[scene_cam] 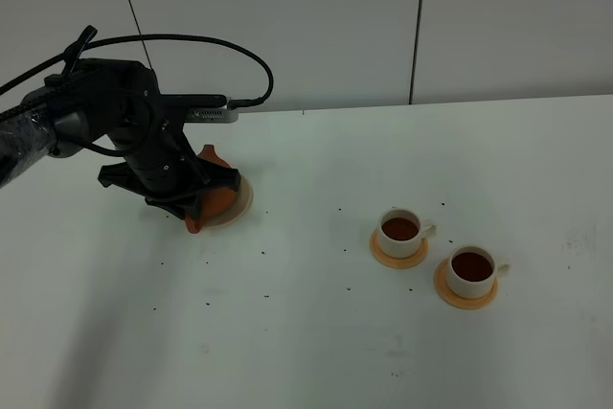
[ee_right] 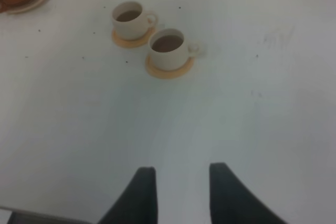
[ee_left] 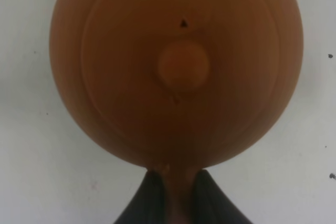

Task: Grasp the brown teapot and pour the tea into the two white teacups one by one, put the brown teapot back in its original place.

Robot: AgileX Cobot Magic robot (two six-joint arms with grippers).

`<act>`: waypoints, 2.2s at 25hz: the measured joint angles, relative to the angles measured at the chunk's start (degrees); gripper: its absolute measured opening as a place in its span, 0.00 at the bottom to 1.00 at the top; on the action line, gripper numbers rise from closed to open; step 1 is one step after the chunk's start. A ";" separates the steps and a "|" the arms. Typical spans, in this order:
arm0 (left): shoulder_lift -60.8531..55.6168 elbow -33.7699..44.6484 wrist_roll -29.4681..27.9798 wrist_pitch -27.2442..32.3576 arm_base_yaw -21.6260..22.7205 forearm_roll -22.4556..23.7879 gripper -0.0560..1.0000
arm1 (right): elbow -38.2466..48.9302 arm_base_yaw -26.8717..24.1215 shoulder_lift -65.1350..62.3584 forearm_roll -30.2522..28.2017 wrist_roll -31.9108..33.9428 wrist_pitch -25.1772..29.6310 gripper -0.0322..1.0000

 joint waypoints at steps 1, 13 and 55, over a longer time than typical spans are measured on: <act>0.00 0.00 0.06 0.00 0.00 -0.06 0.22 | 0.00 0.00 0.00 0.00 0.00 0.00 0.27; 0.00 0.00 2.70 -0.24 0.00 -1.52 0.24 | 0.00 0.00 0.00 0.00 0.00 0.00 0.27; -25.00 24.18 2.49 18.05 0.00 5.80 0.43 | 0.00 0.00 0.00 0.00 0.00 0.00 0.27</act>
